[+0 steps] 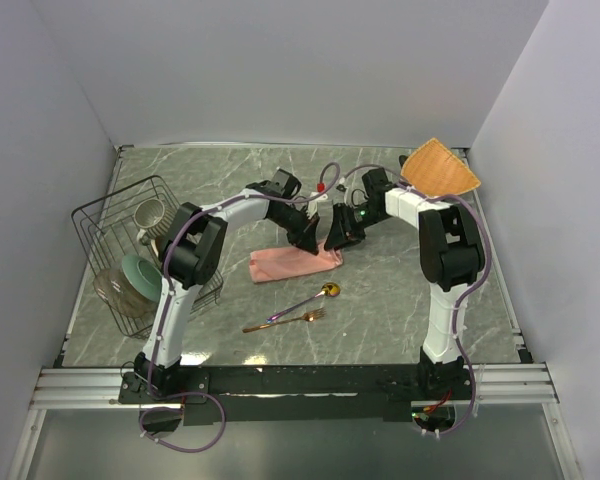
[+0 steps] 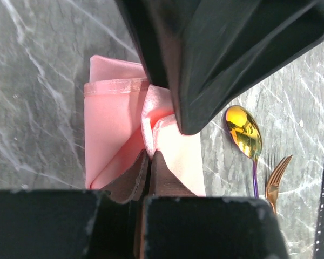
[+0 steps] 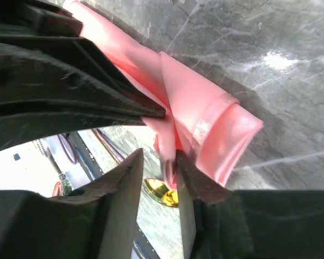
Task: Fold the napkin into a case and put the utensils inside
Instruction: Grasp the top corner of the smaller rectangle folded napkin from the folded napkin.
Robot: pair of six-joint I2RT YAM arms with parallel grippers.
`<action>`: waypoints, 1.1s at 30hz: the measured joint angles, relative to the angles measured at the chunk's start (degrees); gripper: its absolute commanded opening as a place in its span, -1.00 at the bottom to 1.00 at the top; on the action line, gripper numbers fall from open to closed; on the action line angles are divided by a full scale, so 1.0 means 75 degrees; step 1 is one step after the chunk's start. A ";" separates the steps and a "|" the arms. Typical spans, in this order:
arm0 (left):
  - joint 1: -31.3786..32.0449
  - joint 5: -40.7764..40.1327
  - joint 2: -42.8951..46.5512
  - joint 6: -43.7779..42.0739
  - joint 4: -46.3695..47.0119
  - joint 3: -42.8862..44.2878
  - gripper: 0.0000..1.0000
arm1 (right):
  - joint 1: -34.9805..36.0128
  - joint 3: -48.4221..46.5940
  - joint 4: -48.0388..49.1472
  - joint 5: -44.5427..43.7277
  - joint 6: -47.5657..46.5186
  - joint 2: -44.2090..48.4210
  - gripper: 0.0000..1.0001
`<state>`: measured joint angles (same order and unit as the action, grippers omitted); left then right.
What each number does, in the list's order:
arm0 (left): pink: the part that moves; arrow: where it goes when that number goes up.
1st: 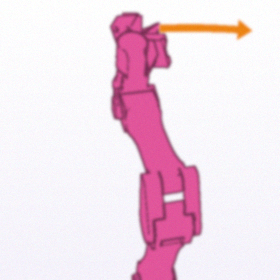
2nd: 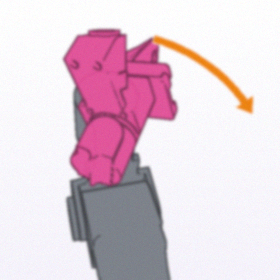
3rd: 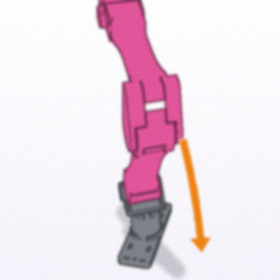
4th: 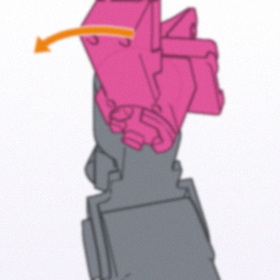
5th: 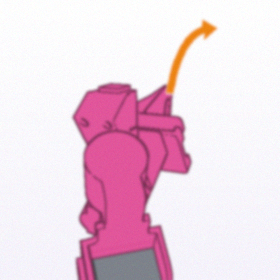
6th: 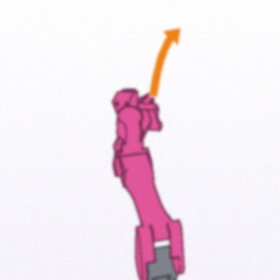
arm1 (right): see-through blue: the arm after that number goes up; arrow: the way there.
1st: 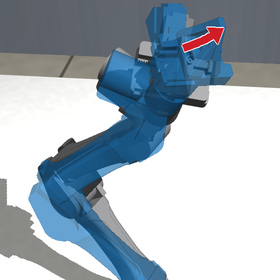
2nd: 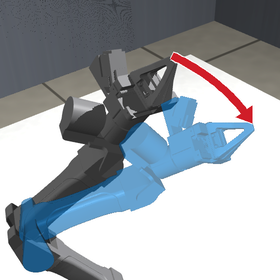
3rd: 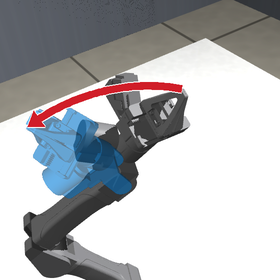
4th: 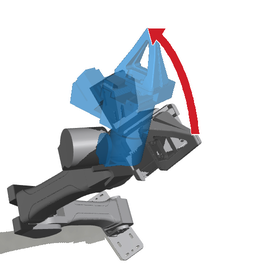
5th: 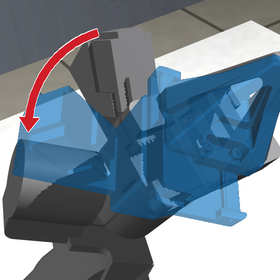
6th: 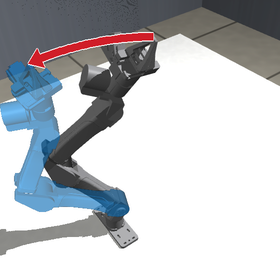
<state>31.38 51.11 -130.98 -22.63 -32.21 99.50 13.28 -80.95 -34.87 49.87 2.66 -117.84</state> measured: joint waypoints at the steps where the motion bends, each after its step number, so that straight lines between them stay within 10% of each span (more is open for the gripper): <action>1: 0.0000 -0.0009 0.0000 0.0023 0.0012 -0.0029 -0.98 | -0.0029 -0.0032 -0.0038 0.0020 -0.0009 0.0000 -0.13; 9: 0.0000 -0.0175 0.0154 0.0656 0.0376 -0.0423 -0.98 | -0.0178 -0.0093 -0.0038 -0.0009 0.0149 0.0259 0.05; 17: 0.0015 -0.0420 0.0819 0.1708 0.1154 -0.1309 -0.98 | -0.0140 -0.0093 0.0169 -0.0498 0.0373 0.0382 -0.66; 33: 0.0402 -0.1288 0.1617 0.2818 0.2235 -0.2687 -0.98 | 0.0431 -0.0099 0.0093 -0.1524 0.0507 -0.0125 -0.72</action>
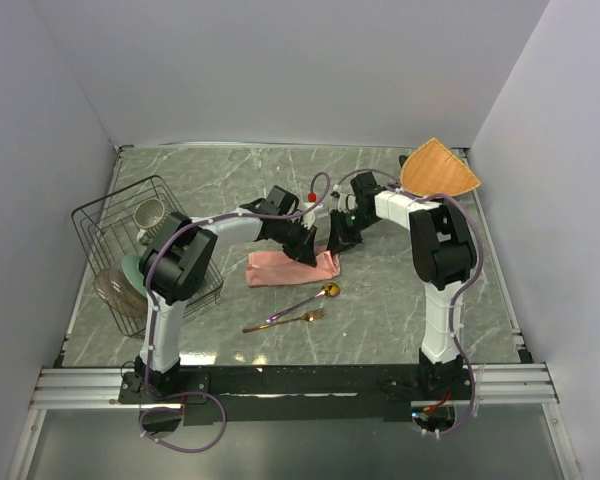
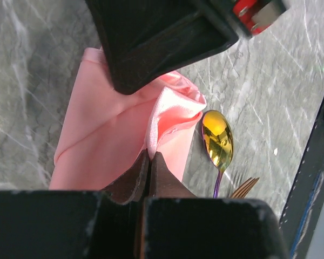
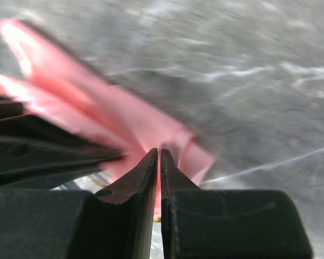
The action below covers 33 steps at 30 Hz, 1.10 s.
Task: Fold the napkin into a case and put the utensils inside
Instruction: Grasp the top corner of the smaller rectangle folded napkin from the folded napkin.
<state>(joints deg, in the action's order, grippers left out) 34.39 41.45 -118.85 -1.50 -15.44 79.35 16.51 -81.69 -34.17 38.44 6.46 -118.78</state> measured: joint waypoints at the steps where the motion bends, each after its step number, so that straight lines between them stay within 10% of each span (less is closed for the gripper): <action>1: 0.0000 -0.0032 0.0000 0.0134 0.0029 -0.0026 -0.99 | 0.0000 0.0000 -0.0055 -0.0087 -0.0020 -0.0131 -0.72; 33: -0.0236 0.0388 -0.0114 0.3281 0.0300 -0.0679 -0.99 | 0.0510 0.0545 0.0224 -0.0609 -0.1250 0.1113 -0.48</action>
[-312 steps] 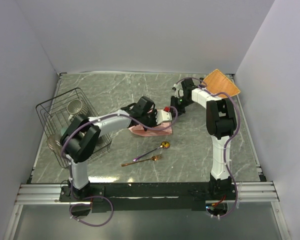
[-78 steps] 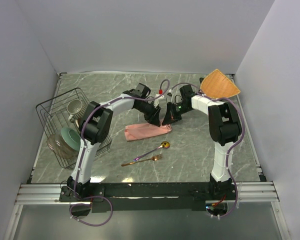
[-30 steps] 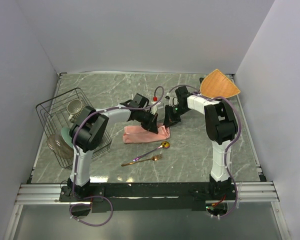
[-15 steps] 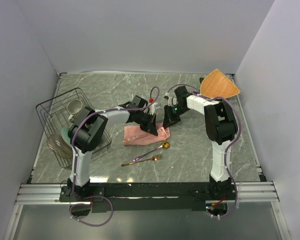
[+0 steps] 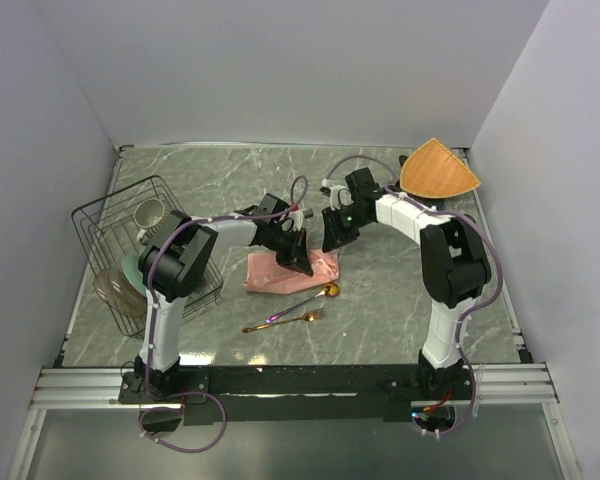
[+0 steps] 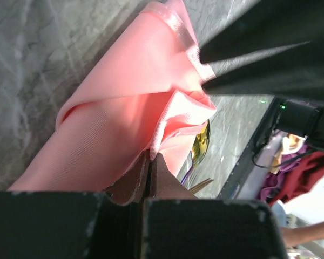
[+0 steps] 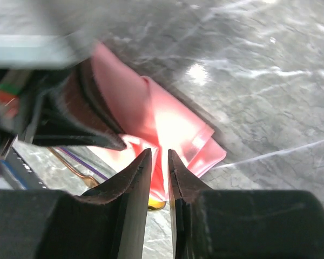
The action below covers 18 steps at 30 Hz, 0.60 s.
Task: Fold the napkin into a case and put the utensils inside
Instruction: Grasp the top corner of the smaller rectangle folded napkin from the folded napkin.
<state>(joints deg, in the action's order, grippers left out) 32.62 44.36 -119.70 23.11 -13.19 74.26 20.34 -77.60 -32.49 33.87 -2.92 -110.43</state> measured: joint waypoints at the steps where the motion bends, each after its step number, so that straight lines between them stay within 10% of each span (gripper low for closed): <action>1: -0.0032 0.0055 -0.0017 0.0038 -0.0009 0.0000 -0.98 | 0.0061 0.0058 0.0061 -0.0052 -0.0082 0.0093 -0.47; 18: -0.0227 0.0420 -0.0152 0.0277 -0.0111 0.0000 -0.98 | 0.0810 0.0863 0.0790 -0.1209 -0.0784 0.0344 -0.35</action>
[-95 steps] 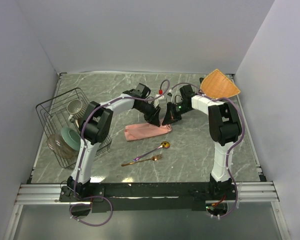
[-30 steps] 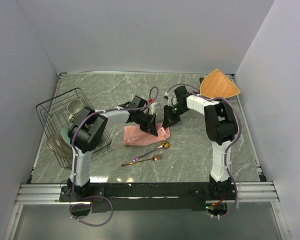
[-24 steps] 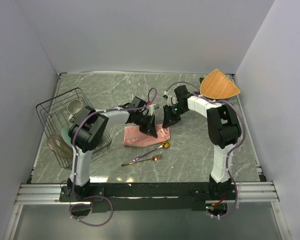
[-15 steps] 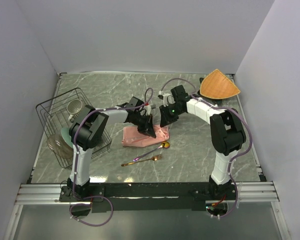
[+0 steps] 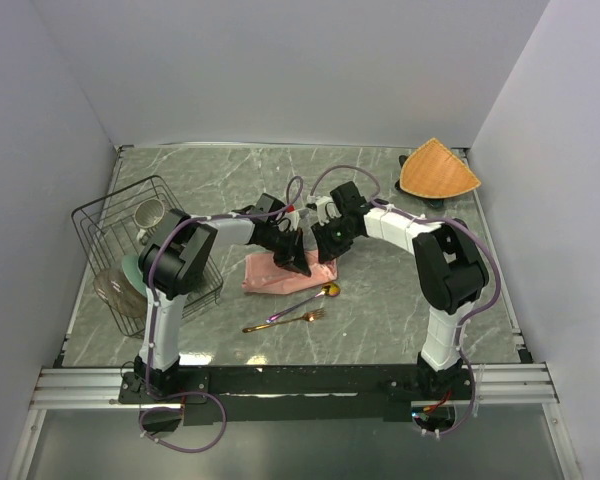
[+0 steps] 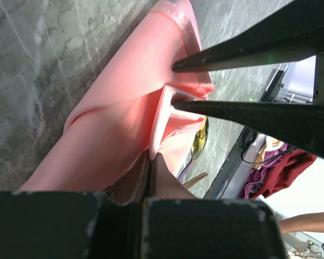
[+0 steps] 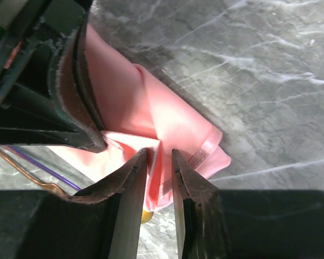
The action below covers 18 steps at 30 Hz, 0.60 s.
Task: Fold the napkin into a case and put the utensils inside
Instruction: Grasp the top corner of the smaller rectangle folded napkin from the folded napkin.
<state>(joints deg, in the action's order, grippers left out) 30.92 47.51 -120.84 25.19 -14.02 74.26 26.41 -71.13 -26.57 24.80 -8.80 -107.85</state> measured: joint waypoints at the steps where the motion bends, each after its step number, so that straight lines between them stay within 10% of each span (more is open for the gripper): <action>1: -0.0006 0.0012 -0.0006 0.0000 0.0003 0.0000 -0.98 | 0.0000 0.0000 0.0003 -0.0035 -0.0003 0.0000 -0.35; 18: -0.0070 0.0306 -0.0227 0.0140 -0.0055 0.0146 -0.98 | 0.0047 -0.0490 -0.0003 -0.0367 0.0160 -0.0038 -0.37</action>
<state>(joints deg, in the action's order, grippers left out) 30.39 49.80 -122.54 26.24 -14.44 75.35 26.76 -74.81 -26.59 22.04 -7.60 -108.14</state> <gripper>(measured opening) 0.024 0.335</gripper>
